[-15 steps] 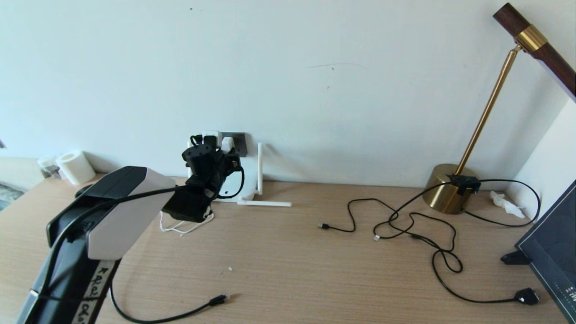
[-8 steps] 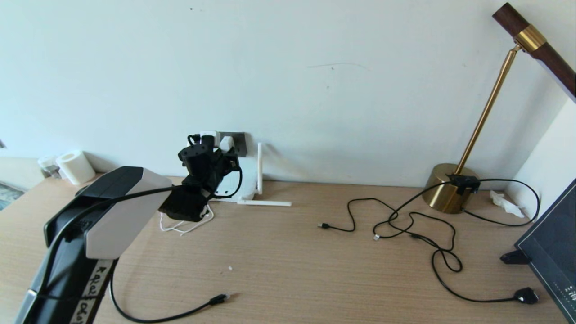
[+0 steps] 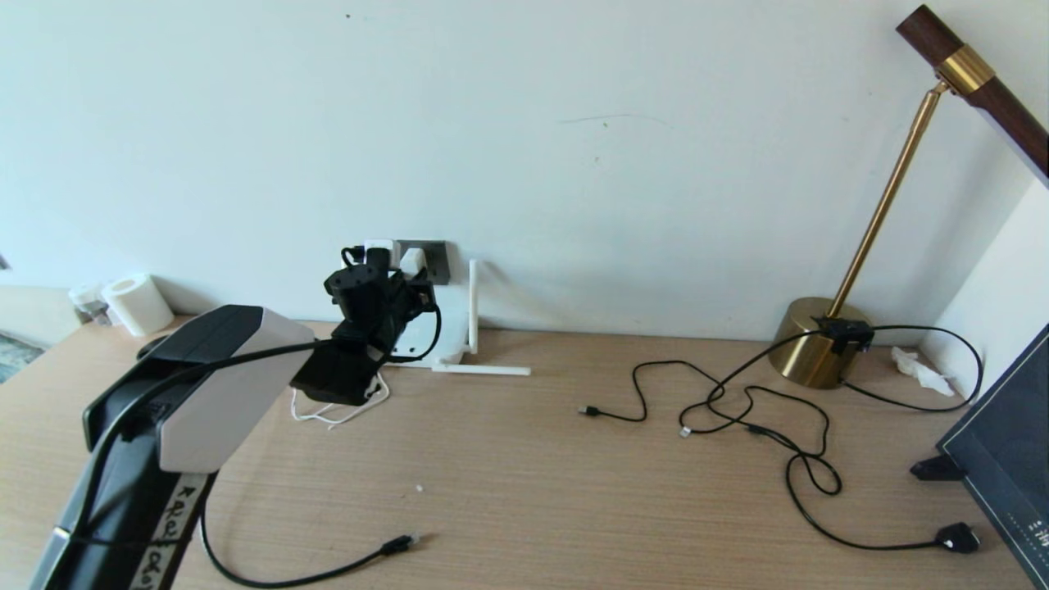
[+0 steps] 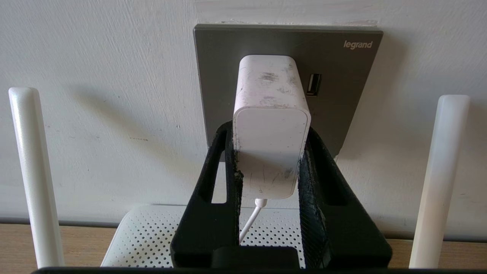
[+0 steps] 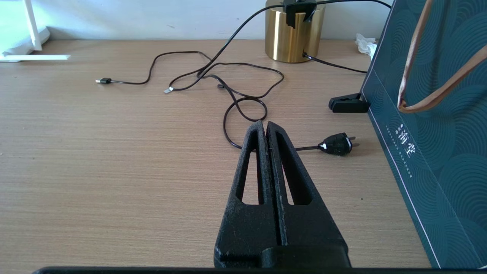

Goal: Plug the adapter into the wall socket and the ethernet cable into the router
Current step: Plug plug into socket

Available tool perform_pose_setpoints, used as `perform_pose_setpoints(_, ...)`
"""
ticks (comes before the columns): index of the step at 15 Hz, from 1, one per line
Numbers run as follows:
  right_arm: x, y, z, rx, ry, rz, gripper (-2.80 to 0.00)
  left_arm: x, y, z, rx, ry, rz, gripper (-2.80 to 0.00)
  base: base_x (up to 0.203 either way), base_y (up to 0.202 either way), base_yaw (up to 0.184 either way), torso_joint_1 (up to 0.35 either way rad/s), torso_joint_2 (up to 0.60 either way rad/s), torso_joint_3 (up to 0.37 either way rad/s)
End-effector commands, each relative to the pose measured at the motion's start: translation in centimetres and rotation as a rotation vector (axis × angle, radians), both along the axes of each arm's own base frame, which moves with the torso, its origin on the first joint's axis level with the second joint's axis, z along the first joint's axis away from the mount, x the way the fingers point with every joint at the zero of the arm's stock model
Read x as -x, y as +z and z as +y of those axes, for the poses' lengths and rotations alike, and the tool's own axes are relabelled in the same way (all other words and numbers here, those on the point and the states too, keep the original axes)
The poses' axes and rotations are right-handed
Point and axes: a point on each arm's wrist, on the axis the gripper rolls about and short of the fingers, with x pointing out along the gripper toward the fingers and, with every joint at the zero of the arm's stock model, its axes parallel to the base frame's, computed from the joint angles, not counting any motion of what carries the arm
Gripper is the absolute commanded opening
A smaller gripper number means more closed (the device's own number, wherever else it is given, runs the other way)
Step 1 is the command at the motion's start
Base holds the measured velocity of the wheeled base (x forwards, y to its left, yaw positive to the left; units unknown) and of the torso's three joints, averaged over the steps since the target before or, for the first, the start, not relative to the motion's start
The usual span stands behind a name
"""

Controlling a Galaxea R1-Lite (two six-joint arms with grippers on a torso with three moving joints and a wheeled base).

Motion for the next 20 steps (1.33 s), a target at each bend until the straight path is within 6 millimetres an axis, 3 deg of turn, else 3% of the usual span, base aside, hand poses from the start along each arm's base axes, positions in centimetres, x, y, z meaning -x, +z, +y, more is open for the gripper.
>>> perform_pose_setpoints(1, 0.0, 0.0, 0.0, 0.0, 0.0, 0.001, -2.8, -0.1, -0.6, 0.2, -0.002, 0.007, 0.01, -2.8, 0.0, 0.0, 0.0, 0.0, 0.0, 0.0)
perform_pose_setpoints(7, 0.0, 0.0, 0.0, 0.0, 0.0, 0.001, -2.8, -0.3, -1.7, 0.5, -0.008, 0.015, 0.03, -2.8, 0.0, 0.0, 0.0, 0.0, 0.0, 0.0)
perform_pose_setpoints(20, 0.0, 0.0, 0.0, 0.0, 0.0, 0.001, -2.8, -0.6, -1.7, 0.5, -0.008, 0.016, 0.028, -2.8, 0.0, 0.0, 0.0, 0.0, 0.0, 0.0)
